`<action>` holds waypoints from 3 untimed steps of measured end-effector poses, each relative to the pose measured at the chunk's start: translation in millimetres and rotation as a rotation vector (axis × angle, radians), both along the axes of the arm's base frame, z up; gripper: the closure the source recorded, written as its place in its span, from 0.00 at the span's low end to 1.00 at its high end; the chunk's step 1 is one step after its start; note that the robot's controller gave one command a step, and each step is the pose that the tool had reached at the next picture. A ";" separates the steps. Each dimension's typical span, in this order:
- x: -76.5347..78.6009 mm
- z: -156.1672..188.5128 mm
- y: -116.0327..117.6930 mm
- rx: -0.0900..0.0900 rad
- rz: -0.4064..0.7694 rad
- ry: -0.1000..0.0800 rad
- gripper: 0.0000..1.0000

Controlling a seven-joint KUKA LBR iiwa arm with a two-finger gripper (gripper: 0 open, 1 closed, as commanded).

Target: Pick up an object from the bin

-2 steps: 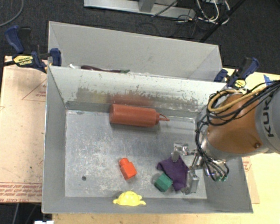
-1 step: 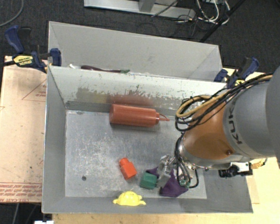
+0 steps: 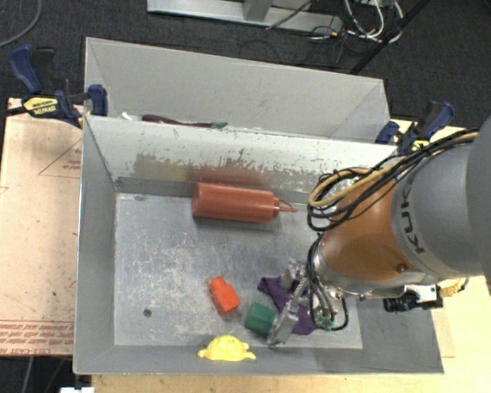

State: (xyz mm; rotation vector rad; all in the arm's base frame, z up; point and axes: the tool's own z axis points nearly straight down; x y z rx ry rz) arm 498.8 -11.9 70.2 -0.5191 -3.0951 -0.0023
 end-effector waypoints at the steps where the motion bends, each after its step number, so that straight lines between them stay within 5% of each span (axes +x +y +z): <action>1: 0.2 0.1 -0.2 0.000 0.000 0.000 1.00; 2: 0.2 0.1 -0.2 -0.001 0.000 0.000 1.00; 3: 5.3 94.8 -1.6 0.000 0.028 -0.002 1.00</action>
Offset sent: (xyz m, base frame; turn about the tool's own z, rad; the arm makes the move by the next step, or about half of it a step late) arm 0.0000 0.0000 0.0000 0.0000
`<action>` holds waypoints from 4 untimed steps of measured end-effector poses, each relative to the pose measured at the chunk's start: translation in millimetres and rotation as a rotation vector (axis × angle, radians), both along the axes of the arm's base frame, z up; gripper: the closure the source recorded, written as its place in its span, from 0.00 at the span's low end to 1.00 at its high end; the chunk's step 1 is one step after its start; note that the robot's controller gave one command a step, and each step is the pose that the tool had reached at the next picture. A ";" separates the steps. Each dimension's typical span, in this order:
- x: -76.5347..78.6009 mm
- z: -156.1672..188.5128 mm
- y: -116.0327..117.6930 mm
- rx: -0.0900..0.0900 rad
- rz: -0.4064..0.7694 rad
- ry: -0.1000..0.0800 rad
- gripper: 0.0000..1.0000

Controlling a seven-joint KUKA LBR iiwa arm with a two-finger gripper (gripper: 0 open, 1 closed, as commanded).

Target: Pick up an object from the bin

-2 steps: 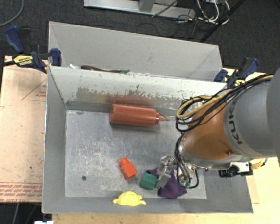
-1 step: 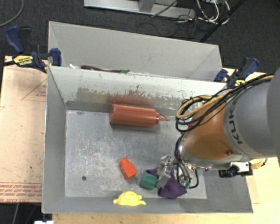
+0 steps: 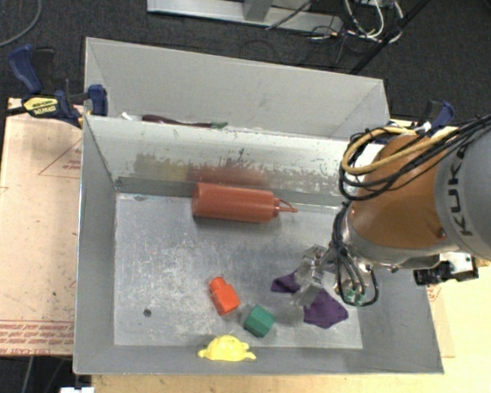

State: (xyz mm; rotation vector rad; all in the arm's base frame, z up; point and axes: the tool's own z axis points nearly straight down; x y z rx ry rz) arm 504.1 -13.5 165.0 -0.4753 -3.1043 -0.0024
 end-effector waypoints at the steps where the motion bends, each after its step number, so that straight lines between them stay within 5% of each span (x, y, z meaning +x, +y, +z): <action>1: 0.0 0.0 0.0 0.000 0.000 0.000 1.00; 2: 5.8 96.9 -2.8 0.000 -0.002 0.001 0.00; 3: 8.9 125.8 -3.6 0.000 -0.003 -0.009 0.00; 4: -1.7 75.2 12.2 0.000 0.042 -0.008 0.00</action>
Offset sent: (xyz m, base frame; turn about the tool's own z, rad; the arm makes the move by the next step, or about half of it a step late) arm 0.0068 -0.0037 0.1234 0.0056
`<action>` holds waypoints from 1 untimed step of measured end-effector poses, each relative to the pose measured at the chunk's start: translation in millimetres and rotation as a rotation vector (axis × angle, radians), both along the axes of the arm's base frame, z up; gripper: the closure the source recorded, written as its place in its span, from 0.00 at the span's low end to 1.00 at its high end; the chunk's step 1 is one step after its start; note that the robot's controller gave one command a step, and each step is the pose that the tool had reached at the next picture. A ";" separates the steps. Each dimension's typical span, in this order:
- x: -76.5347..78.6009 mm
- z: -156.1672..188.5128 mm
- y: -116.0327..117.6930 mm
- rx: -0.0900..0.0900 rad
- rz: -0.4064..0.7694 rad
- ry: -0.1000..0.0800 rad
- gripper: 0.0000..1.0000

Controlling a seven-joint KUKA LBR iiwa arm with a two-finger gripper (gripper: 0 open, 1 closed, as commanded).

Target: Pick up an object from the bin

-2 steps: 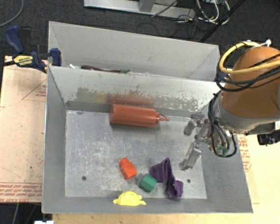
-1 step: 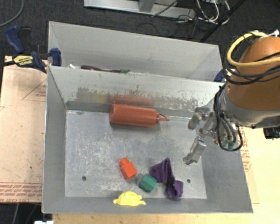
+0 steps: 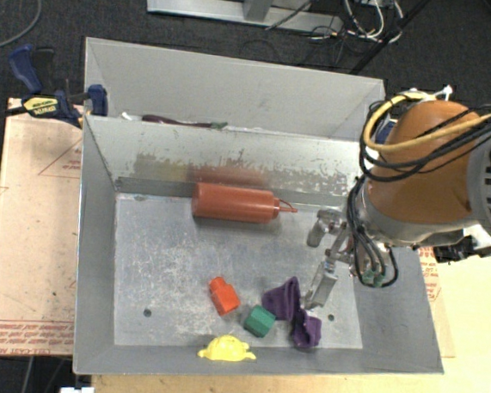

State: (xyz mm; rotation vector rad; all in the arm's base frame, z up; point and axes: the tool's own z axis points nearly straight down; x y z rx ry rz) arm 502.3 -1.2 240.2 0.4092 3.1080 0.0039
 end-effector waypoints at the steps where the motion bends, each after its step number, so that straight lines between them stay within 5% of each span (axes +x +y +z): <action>1: -3.8 -59.6 2.1 0.000 0.062 -0.001 0.00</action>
Offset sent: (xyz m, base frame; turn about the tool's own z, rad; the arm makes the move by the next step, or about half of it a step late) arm 0.0037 -0.0042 -0.1185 0.2885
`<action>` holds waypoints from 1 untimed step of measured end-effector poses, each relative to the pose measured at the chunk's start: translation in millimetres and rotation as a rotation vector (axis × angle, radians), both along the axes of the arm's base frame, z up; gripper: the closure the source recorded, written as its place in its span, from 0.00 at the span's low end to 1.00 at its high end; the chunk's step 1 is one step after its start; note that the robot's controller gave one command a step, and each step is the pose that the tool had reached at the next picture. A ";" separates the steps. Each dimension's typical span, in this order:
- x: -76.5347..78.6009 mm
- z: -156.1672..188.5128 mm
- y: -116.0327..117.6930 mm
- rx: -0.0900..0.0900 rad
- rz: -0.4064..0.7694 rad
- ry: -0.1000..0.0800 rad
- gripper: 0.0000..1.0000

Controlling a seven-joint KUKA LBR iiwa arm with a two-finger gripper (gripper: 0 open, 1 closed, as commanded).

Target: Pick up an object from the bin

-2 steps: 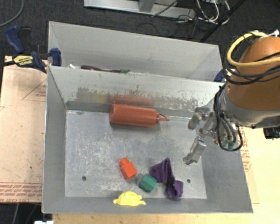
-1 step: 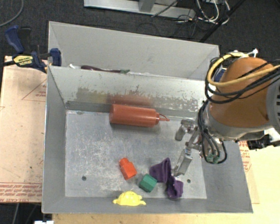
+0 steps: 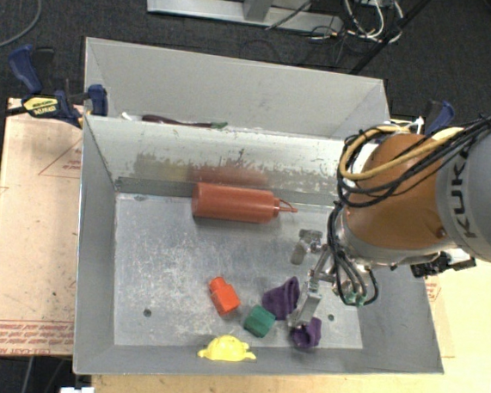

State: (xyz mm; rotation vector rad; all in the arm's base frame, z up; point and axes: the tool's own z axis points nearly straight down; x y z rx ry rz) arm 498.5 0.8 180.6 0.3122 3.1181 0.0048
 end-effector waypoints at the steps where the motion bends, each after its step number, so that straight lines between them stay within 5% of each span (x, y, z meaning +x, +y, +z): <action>1: 2.7 -36.5 -3.6 0.001 -0.128 0.005 0.00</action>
Offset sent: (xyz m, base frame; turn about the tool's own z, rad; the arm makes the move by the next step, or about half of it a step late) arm -0.0009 0.0276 -0.1106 -0.3504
